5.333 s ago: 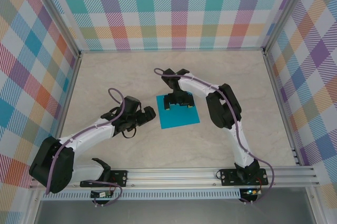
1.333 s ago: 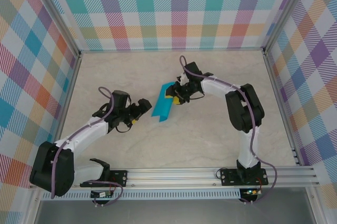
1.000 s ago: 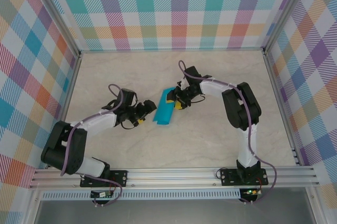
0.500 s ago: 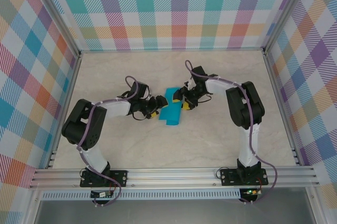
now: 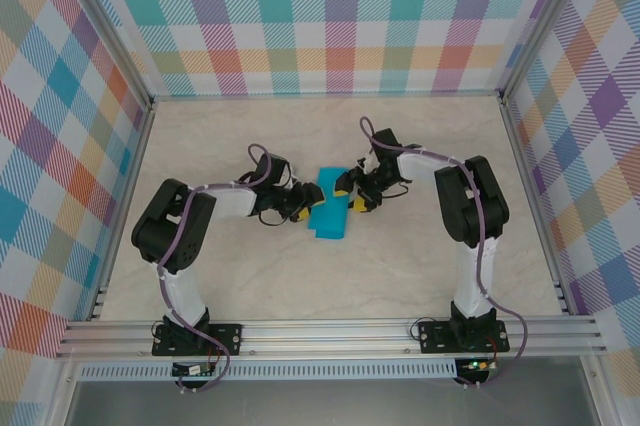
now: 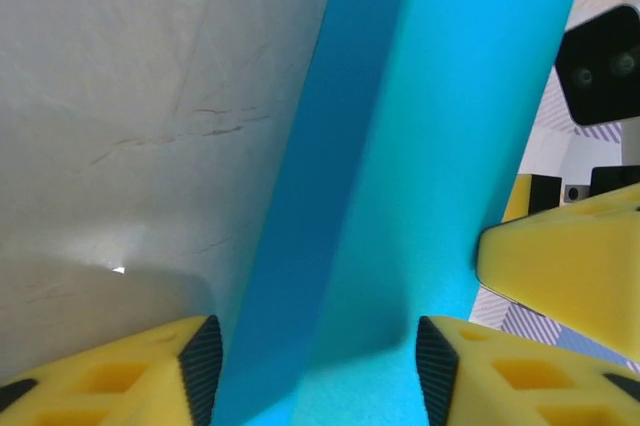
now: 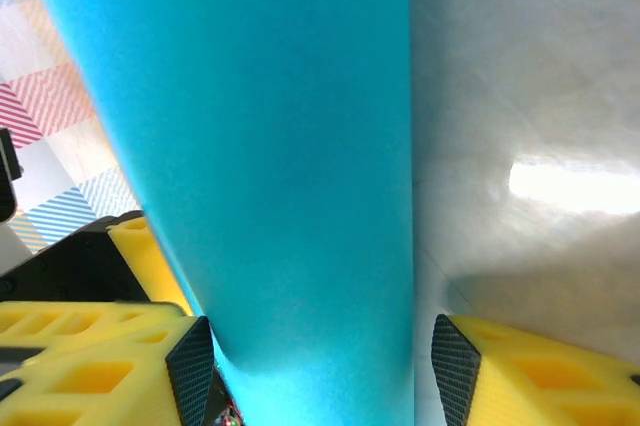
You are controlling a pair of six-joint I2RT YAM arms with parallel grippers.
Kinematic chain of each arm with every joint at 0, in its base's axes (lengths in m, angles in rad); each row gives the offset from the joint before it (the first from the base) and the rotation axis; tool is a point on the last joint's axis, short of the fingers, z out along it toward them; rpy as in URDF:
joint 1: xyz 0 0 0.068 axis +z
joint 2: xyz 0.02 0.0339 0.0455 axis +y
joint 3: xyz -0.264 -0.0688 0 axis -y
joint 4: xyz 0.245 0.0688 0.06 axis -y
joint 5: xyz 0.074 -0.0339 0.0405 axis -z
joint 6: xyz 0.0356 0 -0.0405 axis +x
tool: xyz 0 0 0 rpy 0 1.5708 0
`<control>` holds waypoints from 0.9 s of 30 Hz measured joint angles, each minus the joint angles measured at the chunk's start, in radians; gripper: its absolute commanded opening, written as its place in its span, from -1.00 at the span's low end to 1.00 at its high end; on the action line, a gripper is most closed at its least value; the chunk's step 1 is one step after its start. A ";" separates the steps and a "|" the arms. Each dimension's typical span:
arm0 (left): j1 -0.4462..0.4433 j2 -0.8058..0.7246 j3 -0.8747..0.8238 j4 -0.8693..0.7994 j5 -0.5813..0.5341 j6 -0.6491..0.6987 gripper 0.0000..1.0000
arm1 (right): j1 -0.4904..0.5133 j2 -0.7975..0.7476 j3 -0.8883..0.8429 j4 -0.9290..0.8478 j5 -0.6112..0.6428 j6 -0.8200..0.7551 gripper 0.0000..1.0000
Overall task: Fold a paper plane with a square sheet of paper (pick it up from the middle)
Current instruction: Fold a square sheet of paper at the center of the table.
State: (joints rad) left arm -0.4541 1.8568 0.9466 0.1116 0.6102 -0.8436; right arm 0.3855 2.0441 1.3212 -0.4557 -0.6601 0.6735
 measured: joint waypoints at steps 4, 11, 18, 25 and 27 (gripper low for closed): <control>-0.008 0.003 0.012 0.004 0.012 -0.006 -0.34 | -0.006 -0.016 -0.011 0.008 -0.004 0.003 0.26; -0.010 0.005 0.022 0.023 0.022 -0.003 -0.74 | -0.012 -0.029 -0.022 0.006 -0.002 0.003 0.27; -0.011 0.023 0.032 0.022 0.019 -0.002 -0.79 | -0.012 -0.105 -0.090 0.009 0.029 0.030 0.23; -0.023 0.023 0.031 0.022 0.017 -0.004 -0.79 | -0.011 -0.129 -0.147 0.037 0.042 0.074 0.10; -0.023 0.023 0.028 0.023 0.017 -0.005 -0.79 | -0.010 -0.126 -0.148 0.043 0.043 0.079 0.08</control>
State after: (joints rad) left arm -0.4774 1.8793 0.9745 0.1345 0.6270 -0.8486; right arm 0.3752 1.9182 1.1736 -0.4122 -0.6174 0.7525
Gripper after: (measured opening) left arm 0.104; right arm 0.550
